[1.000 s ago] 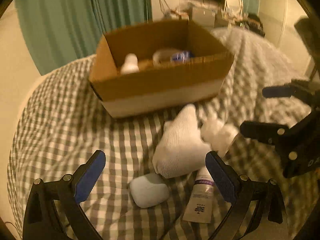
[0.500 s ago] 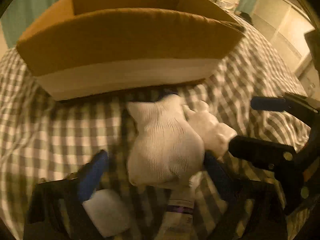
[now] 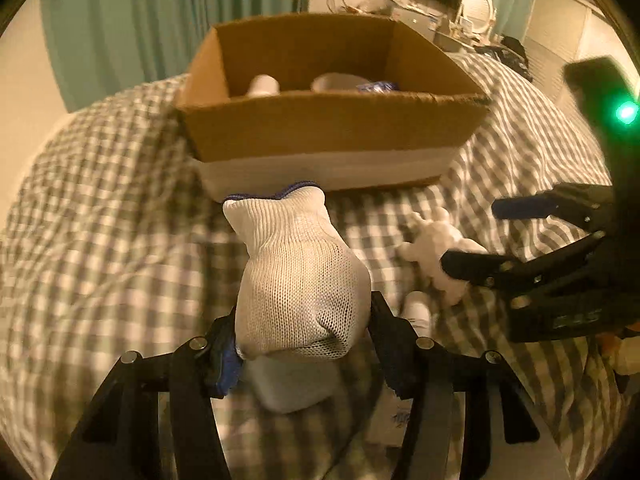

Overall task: Organize objects
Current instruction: 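Grasp the white toy figure with right gripper while left lifts the glove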

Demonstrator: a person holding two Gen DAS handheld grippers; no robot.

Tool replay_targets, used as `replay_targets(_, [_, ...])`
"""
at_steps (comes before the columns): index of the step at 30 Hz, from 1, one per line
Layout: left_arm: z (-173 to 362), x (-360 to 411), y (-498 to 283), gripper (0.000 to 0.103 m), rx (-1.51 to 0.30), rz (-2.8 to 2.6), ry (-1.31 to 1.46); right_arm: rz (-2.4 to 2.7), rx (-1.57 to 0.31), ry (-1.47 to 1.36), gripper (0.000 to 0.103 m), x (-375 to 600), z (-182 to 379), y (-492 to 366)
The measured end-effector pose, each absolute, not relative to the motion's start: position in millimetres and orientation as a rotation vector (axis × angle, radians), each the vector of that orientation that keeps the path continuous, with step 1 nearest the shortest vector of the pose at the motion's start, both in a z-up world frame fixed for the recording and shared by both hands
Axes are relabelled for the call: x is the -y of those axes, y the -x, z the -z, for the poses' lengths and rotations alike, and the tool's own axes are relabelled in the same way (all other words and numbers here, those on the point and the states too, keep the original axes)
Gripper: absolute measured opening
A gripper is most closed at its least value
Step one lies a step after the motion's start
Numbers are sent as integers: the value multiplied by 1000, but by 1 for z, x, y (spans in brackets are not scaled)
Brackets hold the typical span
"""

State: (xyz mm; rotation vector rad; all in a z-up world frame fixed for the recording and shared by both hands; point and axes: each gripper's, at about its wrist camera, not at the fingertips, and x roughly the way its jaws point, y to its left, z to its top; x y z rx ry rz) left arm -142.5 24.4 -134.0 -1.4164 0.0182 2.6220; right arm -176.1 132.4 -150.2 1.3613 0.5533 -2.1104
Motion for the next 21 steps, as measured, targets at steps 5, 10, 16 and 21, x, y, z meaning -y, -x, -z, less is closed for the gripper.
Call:
replay_targets(5, [135,-9,136,57,-15,-2641,1425,2052,-596,-1447,72,-115,174,179])
replay_targets(10, [135,-20,133,57,-44,-2625,1415,2049,-627,-1476,52,-114,184,176])
replay_targets(16, [128,-20,117,57,-50,-2636,1402,2097,-624,-1416,52,-123,175,159])
replay_targets(21, [113,-22,105,57,-60,-2652,1363,2127,-642,-1329,51,-131,152,135])
